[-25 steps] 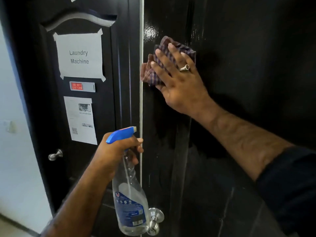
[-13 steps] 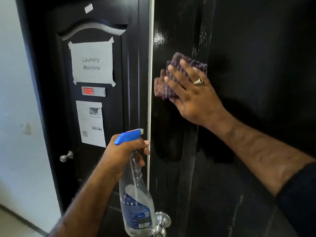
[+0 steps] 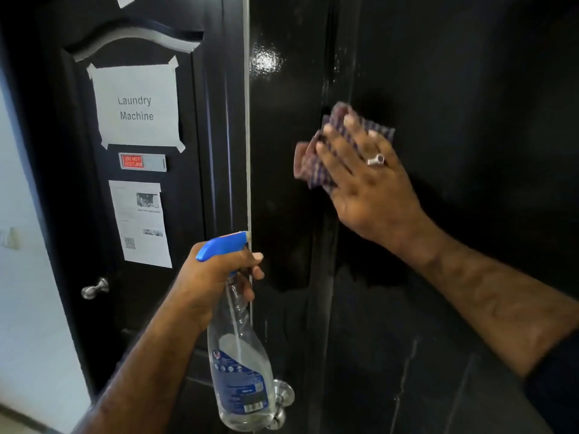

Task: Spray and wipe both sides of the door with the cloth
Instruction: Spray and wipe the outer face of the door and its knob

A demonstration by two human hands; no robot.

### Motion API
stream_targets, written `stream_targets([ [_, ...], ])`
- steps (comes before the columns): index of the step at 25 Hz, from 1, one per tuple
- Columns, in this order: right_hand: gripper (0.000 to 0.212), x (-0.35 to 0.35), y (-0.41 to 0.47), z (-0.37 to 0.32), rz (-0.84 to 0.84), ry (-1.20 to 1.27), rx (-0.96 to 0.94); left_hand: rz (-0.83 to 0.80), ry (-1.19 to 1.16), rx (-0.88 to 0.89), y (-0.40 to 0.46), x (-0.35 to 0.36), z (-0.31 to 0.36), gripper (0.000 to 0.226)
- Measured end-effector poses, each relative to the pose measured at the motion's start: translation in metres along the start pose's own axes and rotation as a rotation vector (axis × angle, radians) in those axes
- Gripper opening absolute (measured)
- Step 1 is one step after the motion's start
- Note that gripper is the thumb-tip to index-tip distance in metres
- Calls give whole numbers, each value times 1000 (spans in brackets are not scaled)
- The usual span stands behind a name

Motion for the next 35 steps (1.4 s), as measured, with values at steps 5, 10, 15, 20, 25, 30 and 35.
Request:
stream_targets([
  [5,68,5,-65,-44,-121,32,-53,-50,-45,1,-7,22,2,14],
  [10,67,-6,-104,-30,-204,104,-401,-94,-36,2,-3,37,9,19],
  [15,62,-3,-2,14,14,13,108,-86,-28,27,-1,56,12,13],
  [20,64,-7,-137,-59,-282,161,-351,-64,-52,15,-5,55,9,17],
  [25,63,-14,-90,9,-80,84,-165,-91,-48,11,1,59,5,10],
  [30,59,-15,-99,-16,-27,129,128,-117,-79,-12,2,85,-12,10],
  [35,60,-50,-213,11,-130,97,-118,-180,-75,-60,-5,109,-22,11],
])
Point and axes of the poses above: each hand's wrist, its own y-axis towards the middle knuckle, its own x-axis out of the palm, z = x × y, the point moved 5 cm from there along y, towards the middle knuckle, and after that the axes turned 13 degrees about z, right-handed, at the moved point
